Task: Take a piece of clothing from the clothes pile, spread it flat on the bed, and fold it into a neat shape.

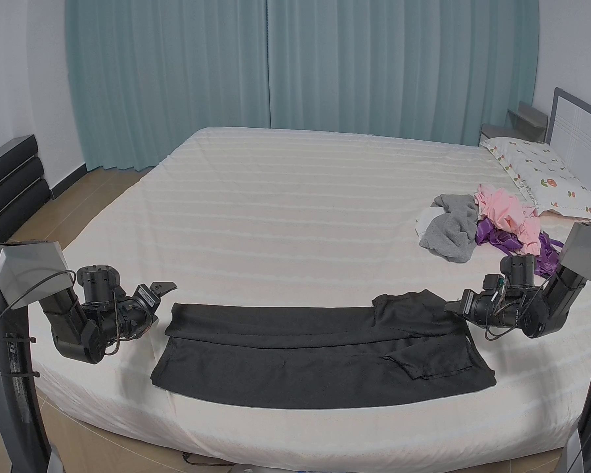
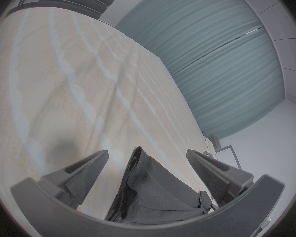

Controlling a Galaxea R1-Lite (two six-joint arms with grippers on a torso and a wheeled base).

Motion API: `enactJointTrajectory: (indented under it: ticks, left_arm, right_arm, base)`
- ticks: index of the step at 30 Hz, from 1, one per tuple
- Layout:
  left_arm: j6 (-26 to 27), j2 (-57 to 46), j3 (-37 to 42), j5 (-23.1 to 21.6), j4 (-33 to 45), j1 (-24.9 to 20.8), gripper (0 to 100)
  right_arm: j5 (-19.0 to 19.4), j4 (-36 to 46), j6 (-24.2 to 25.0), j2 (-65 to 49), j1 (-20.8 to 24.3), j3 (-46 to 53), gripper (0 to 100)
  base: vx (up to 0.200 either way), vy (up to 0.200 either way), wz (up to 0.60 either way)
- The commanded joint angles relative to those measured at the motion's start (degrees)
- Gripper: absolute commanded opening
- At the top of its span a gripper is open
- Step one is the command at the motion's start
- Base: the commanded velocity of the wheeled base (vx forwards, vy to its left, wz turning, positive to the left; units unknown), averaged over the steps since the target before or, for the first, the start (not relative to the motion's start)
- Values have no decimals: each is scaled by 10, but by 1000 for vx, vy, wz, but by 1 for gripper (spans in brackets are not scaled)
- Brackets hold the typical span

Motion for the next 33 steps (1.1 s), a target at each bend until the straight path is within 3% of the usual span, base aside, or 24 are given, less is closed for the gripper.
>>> enactJointTrajectory:
  ticks: [1,8,14,18,33]
  left_arm:
    - [2,-26,13,1,5,-4,100]
    - [6,-65,40,2,23,-20,100]
    - [30,-95,38,34,133,-51,100]
    - [33,-89,36,64,138,-63,100]
    - [33,-42,16,94,140,-81,100]
  right_arm:
    - [1,0,0,-31,-5,25,0]
    - [21,-14,0,-44,-17,62,0]
    - [25,-68,0,-42,-25,116,0]
    - [27,-95,0,-42,-25,141,0]
    - [31,-138,10,-35,-24,160,0]
  base:
    - [0,0,0]
    - [0,0,0]
    - [0,0,0]
    - [0,0,0]
    - [0,0,0]
